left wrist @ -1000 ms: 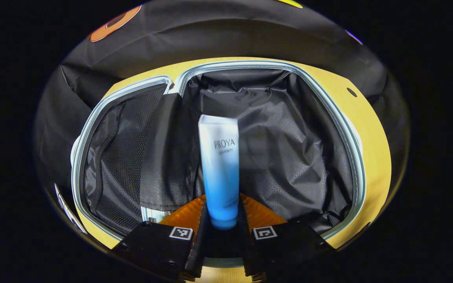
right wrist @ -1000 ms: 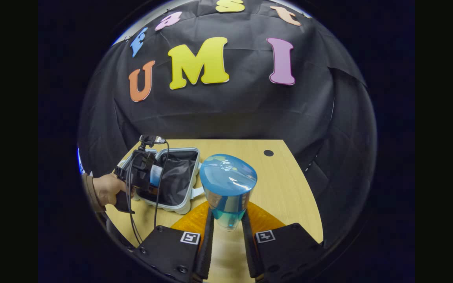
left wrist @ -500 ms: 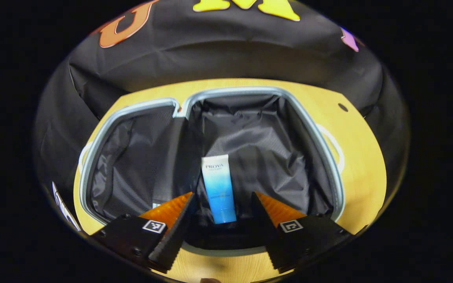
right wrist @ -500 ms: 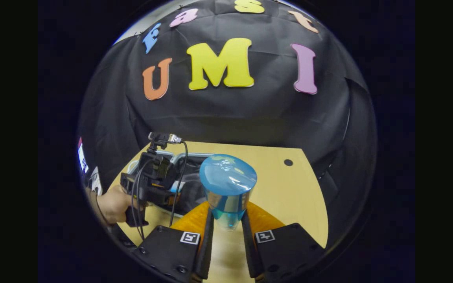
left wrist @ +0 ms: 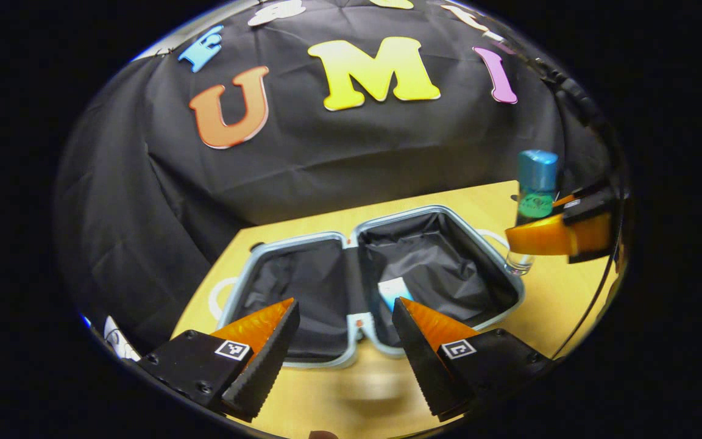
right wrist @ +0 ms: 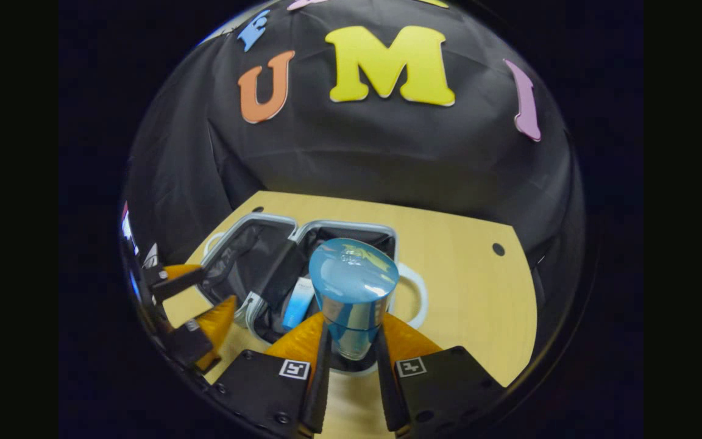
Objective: First open the suitcase, pack the skin care products into it, and then close the suitcase.
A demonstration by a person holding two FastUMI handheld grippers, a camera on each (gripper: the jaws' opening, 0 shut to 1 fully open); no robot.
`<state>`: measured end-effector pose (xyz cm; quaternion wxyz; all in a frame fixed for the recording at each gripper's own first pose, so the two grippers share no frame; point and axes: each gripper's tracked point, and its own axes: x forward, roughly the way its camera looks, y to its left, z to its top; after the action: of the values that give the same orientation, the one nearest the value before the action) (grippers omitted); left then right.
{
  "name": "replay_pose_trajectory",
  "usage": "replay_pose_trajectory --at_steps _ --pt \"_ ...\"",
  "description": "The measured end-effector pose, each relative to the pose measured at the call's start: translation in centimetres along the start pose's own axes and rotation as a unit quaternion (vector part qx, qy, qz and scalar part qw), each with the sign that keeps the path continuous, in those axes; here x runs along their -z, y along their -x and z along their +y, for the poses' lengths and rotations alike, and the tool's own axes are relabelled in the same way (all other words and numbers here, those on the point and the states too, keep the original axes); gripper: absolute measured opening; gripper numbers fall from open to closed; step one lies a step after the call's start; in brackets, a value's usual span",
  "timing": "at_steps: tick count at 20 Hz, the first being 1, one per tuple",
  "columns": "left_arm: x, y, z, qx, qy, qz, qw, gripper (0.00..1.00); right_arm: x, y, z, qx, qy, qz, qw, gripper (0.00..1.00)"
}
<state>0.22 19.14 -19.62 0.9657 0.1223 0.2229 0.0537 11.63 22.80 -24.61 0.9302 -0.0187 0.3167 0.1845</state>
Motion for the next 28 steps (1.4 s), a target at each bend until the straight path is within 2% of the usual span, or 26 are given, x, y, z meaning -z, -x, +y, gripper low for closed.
replay_pose_trajectory --at_steps 3,7,11,17,24,28 --pt "2.3 2.5 2.6 -0.015 -0.015 -0.001 1.000 0.99 1.9 -2.9 1.4 0.001 -0.015 0.032 0.999 0.34" --pt "5.4 3.7 5.6 -0.028 0.018 0.015 0.999 0.99 4.9 -6.1 2.1 0.023 -0.025 0.099 0.994 0.32" --pt "7.0 4.4 9.3 -0.049 0.043 0.019 0.998 0.99 5.9 -8.7 2.1 0.051 -0.028 0.134 0.989 0.34" --pt "8.6 3.4 14.4 -0.076 0.087 0.024 0.993 0.99 5.0 -11.9 1.8 0.086 -0.057 0.154 0.983 0.35" --pt "10.7 1.0 19.6 -0.100 0.181 0.048 0.977 0.99 6.4 -13.8 1.3 0.119 -0.088 0.189 0.971 0.36" --pt "11.9 -0.8 21.8 -0.100 0.242 0.054 0.964 0.99 5.3 -13.5 1.5 0.114 -0.089 0.178 0.973 0.39"
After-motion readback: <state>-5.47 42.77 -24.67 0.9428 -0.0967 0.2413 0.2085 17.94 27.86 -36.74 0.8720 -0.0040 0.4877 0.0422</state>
